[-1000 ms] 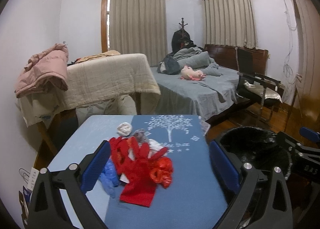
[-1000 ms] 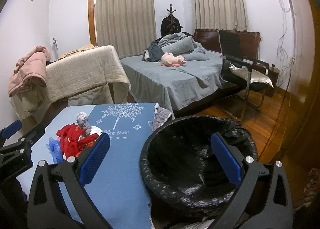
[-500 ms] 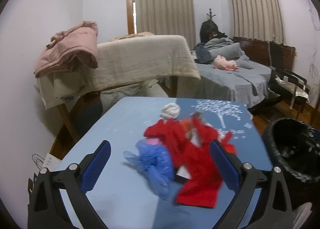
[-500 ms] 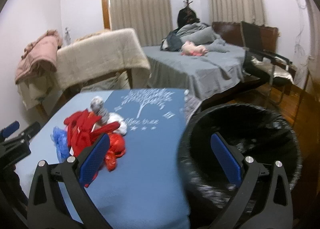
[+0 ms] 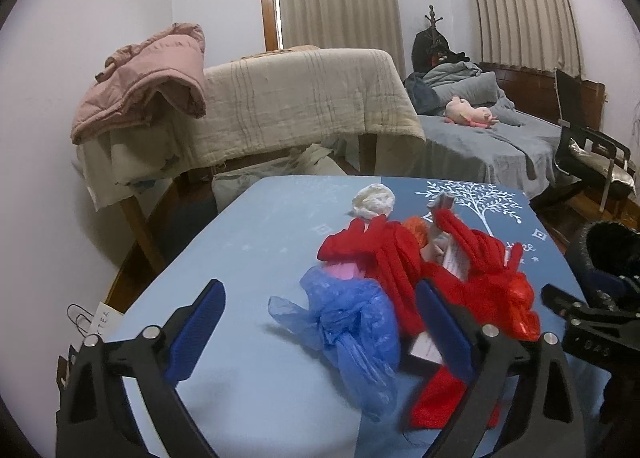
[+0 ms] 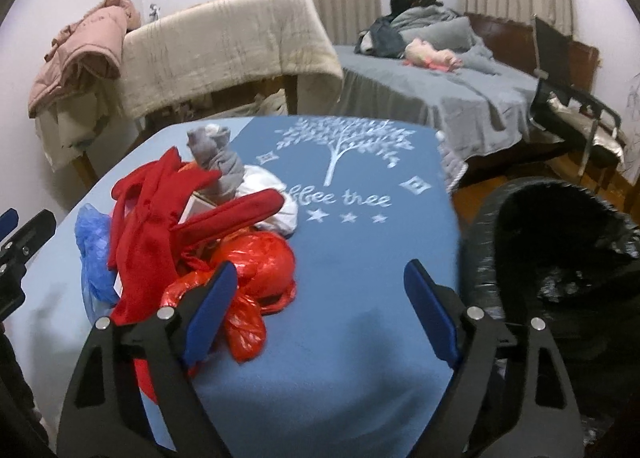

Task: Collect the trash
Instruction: 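Grasp the red plastic bag with the right tool, then carry the red bag to the bin with the right tool while the left tool grasps a red glove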

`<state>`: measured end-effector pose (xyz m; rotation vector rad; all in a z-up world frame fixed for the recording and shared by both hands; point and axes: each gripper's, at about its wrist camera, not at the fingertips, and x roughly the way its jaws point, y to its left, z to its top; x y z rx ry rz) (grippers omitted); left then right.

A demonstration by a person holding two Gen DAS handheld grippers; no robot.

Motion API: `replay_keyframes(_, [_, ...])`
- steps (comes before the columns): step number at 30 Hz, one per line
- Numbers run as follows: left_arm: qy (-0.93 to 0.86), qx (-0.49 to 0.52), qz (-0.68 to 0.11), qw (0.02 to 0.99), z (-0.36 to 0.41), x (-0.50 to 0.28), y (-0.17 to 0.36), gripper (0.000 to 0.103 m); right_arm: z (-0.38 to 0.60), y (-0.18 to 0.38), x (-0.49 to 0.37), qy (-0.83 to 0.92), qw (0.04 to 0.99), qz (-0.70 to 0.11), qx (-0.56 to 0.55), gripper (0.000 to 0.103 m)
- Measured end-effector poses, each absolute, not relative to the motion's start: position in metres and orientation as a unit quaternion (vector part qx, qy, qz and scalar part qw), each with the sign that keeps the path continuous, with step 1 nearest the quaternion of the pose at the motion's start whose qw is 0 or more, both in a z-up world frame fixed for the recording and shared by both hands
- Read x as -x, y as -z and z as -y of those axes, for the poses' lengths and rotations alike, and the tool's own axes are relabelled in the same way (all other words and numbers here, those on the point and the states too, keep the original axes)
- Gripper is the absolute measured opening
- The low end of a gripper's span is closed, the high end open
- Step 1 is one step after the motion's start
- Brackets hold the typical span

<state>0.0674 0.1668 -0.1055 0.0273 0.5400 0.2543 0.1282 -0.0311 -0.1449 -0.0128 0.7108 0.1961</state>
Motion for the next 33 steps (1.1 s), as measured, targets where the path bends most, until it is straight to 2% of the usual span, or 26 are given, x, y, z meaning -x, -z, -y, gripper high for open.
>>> replay_keyframes(7, [-0.126,-0.009,-0.272,0.954,-0.173,-0.076,0.113,0.087,0.008,0.157,-0.140,-0.125,0.920,-0.370,0.029,0.079])
replay_keyframes(10, [-0.124,-0.007,-0.276,0.953,-0.175,-0.077,0.116,0.086,0.003,0.163,-0.146,-0.146,0.910,-0.388,0.020,0.066])
replay_keyframes(12, [-0.122,-0.006,-0.279,0.952,-0.176,-0.077,0.117,0.085,0.001,0.165,-0.148,-0.171,0.902,-0.397,0.011,0.045])
replay_keyframes(15, [-0.118,-0.002,-0.281,0.952,-0.175,-0.077,0.115,0.085,0.004,0.162,-0.146,-0.187,0.898,-0.398,0.004,0.038])
replay_keyframes(24, [-0.078,-0.001,-0.274,0.959,-0.146,-0.070,0.110,0.075,0.033,0.144,-0.122,-0.159,0.912,-0.378,0.005,0.037])
replay_keyframes(33, [-0.015,-0.027,-0.295,0.955,-0.097,-0.083,0.129,0.050,0.067,0.144,-0.115,-0.131,0.916,-0.379,-0.008,0.038])
